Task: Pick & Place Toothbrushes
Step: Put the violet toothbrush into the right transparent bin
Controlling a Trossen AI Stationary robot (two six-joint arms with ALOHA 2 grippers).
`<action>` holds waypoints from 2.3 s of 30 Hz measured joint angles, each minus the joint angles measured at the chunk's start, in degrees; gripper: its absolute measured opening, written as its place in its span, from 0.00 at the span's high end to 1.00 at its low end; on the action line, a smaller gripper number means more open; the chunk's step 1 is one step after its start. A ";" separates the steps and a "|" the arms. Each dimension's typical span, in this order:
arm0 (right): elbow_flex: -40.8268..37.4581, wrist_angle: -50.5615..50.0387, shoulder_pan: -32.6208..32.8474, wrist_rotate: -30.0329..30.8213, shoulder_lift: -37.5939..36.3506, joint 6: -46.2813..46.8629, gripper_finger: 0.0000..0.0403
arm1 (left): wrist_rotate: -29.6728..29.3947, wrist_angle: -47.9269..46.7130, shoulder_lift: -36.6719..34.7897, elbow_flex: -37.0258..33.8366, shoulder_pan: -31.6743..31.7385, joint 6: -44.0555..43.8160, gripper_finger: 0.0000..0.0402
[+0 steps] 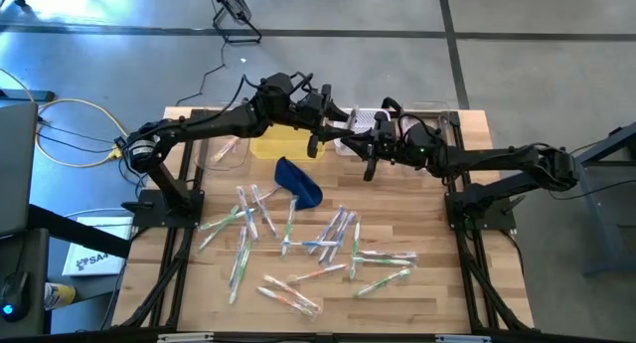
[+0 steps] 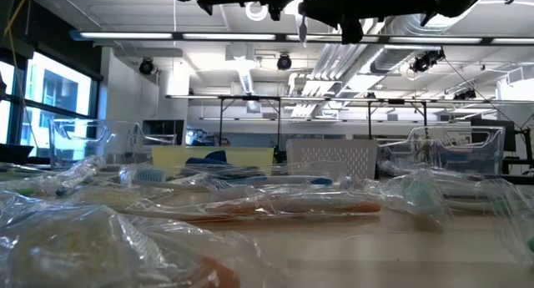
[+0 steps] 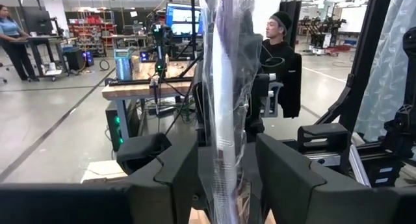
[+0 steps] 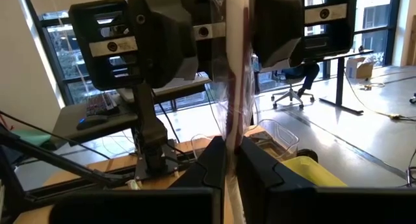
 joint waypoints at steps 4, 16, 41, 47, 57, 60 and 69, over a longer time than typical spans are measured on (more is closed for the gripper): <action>0.00 -4.58 0.00 1.88 -2.08 0.38 0.97 | 3.23 0.11 -2.05 -0.07 1.90 0.48 0.62; 0.00 -30.68 -0.02 22.77 -15.16 7.54 0.97 | -4.60 -14.12 -9.52 -0.07 3.69 10.58 0.62; -2.75 -79.07 -10.96 43.11 -20.10 42.49 0.97 | -5.15 -16.45 -9.56 -0.09 3.69 12.42 0.62; -10.14 -73.60 -13.82 39.77 -19.15 43.70 0.97 | -5.10 -16.47 -9.56 -0.09 3.69 12.42 0.62; -15.59 -68.73 -15.98 39.79 -19.19 45.03 0.97 | -5.02 -16.51 -9.56 -0.09 3.69 12.43 0.62; -15.67 -68.71 -15.96 38.47 -19.19 45.03 0.97 | -5.04 -16.84 -9.56 -0.09 3.69 13.35 0.62; -15.67 -68.71 -15.96 36.97 -19.19 45.29 0.81 | -5.15 -17.37 -9.56 -0.09 3.69 13.51 0.62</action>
